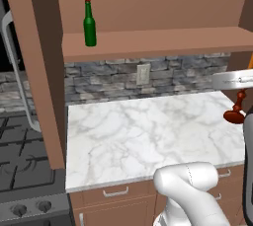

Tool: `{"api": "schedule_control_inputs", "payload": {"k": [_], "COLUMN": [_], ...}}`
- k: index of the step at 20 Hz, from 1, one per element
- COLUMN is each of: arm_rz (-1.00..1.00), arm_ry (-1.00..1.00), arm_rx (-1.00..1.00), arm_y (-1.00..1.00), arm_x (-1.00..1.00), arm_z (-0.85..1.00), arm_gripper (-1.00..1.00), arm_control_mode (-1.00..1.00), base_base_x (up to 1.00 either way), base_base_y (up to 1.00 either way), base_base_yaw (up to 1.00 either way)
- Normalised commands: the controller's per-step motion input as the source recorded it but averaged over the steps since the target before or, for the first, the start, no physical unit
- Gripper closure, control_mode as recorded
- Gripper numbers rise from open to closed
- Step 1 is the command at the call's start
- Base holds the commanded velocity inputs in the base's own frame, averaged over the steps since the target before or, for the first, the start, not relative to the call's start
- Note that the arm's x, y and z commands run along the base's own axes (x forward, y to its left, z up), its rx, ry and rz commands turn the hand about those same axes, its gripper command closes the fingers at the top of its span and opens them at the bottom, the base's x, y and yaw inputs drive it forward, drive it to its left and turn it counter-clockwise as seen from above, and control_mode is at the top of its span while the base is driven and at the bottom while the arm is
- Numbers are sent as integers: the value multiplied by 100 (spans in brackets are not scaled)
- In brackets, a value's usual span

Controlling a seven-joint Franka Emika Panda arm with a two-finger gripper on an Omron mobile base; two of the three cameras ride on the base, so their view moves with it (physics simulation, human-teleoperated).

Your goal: Get the candle and the beer from the cabinet and move them to the dining counter.

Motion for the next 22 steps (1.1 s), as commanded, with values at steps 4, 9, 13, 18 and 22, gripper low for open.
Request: {"api": "schedule_control_inputs", "payload": {"k": [4, 9, 13, 18, 22], "arm_rz": [0, 0, 0, 0, 0], "arm_ry": [0, 0, 0, 0, 0], "arm_rx": [0, 0, 0, 0, 0], "arm_y": [0, 0, 0, 0, 0], "arm_x": [0, 0, 0, 0, 0], "arm_z": [0, 0, 0, 0, 0], "arm_gripper": [100, 100, 100, 100, 100], "arm_control_mode": [100, 100, 100, 100, 100], "base_base_x": [-80, -100, -97, -50, -21], "base_base_y": [-1, -5, 0, 0, 0], "base_base_yaw": [4, 22, 56, 96, 100]}}
